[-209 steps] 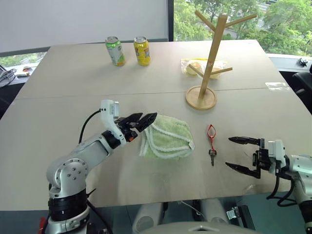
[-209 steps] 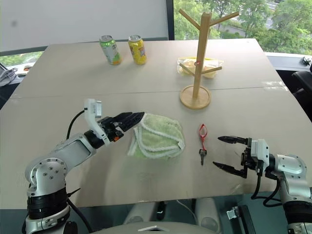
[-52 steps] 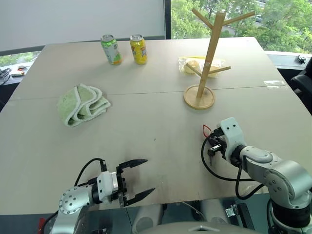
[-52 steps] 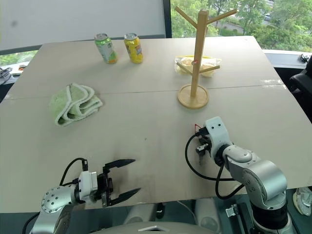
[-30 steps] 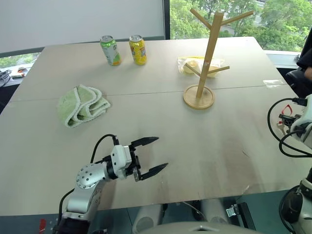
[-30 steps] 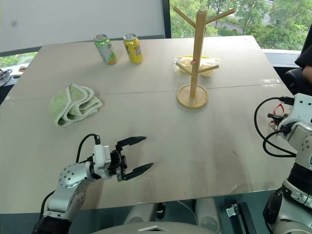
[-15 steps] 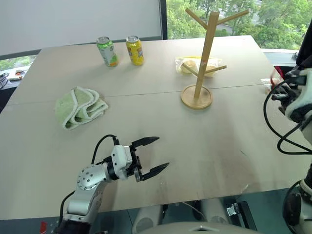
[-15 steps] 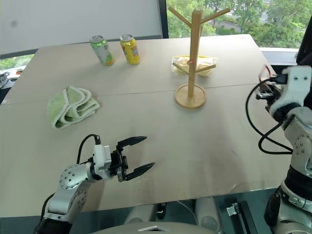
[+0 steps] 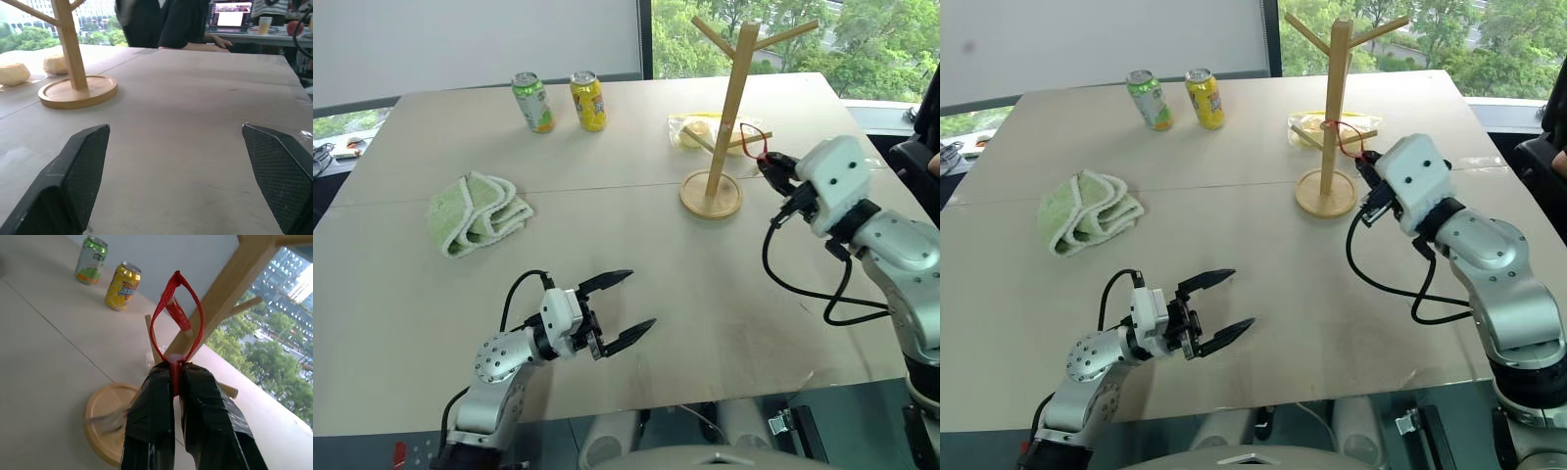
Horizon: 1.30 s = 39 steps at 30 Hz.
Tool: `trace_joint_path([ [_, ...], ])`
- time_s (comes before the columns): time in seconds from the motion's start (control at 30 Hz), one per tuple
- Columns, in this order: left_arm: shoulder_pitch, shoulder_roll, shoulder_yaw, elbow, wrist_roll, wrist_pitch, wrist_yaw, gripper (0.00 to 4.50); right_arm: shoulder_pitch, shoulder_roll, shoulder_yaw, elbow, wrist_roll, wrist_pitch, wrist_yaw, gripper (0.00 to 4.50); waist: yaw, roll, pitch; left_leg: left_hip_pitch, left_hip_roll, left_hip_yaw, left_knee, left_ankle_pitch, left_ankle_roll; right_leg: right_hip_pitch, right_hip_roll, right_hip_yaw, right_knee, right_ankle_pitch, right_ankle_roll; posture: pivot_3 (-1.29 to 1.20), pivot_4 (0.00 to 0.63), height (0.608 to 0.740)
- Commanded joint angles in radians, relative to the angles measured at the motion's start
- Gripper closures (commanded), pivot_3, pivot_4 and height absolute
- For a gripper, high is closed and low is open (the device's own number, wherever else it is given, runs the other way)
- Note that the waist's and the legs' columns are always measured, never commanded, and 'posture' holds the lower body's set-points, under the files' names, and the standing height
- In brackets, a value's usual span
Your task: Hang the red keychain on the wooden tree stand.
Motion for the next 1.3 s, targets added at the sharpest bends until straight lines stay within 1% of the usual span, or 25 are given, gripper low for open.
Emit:
trace_joint_path([
  [0.03,-0.001,-0.004,0.006,-0.04,0.0,0.0,0.022,0.0,-0.051,0.014,0.008,0.014,-0.038,-0.043,-0.01,4.33,0.0,0.0,0.0,0.0,0.0,0.0,0.0,0.0,0.0,0.0,0.0,0.0,0.0,0.0,0.0,0.0,0.15,0.74],
  [0.23,0.003,-0.014,0.005,-0.049,-0.001,0.003,0.046,0.0,-0.125,0.055,0.043,0.107,-0.089,-0.069,-0.016,4.33,-0.002,0.0,0.0,0.0,0.0,0.0,0.0,0.0,0.0,0.0,0.0,0.0,0.0,0.0,0.0,0.0,0.15,0.74],
  [0.4,-0.009,-0.021,0.004,-0.104,-0.013,0.049,0.095,0.0,-0.146,0.075,0.058,0.156,-0.117,-0.088,-0.009,4.33,0.0,0.0,0.0,0.0,0.0,0.0,0.0,0.0,0.0,0.0,0.0,0.0,0.0,0.0,0.0,0.0,0.15,0.74],
  [0.63,-0.12,-0.011,0.036,-0.346,-0.122,0.308,0.265,0.0,-0.152,0.092,0.072,0.221,-0.148,-0.129,0.008,4.33,-0.002,0.0,0.0,0.001,0.0,0.0,0.0,0.0,0.0,0.0,0.001,0.0,0.001,0.003,0.003,0.0,0.15,0.74],
  [0.73,-0.187,0.006,0.073,-0.437,-0.201,0.433,0.353,0.0,-0.153,0.104,0.075,0.248,-0.161,-0.144,0.008,4.33,-0.004,0.0,0.0,0.001,0.0,0.0,0.0,0.0,0.0,0.0,0.001,0.001,0.001,0.003,0.003,0.0,0.15,0.74],
  [0.97,-0.282,0.046,0.142,-0.513,-0.336,0.621,0.475,0.0,-0.164,0.131,0.076,0.292,-0.187,-0.172,0.004,4.33,-0.005,0.0,0.0,0.001,0.0,0.0,0.0,0.0,0.0,0.0,0.002,0.002,0.002,0.003,0.003,0.0,0.15,0.74],
  [1.07,-0.322,0.078,0.16,-0.528,-0.406,0.719,0.524,0.0,-0.174,0.146,0.076,0.319,-0.199,-0.188,-0.004,4.33,-0.005,0.0,0.0,0.002,0.0,0.0,0.0,0.0,-0.001,0.001,0.002,0.002,0.002,0.003,0.004,0.0,0.15,0.74],
  [1.3,-0.424,0.115,0.185,-0.539,-0.508,0.854,0.628,0.0,-0.191,0.174,0.074,0.365,-0.221,-0.215,-0.01,4.33,-0.005,-0.001,0.001,0.007,0.0,0.0,0.0,0.0,-0.001,0.007,0.002,0.002,0.001,0.003,0.003,0.0,0.15,0.74],
])
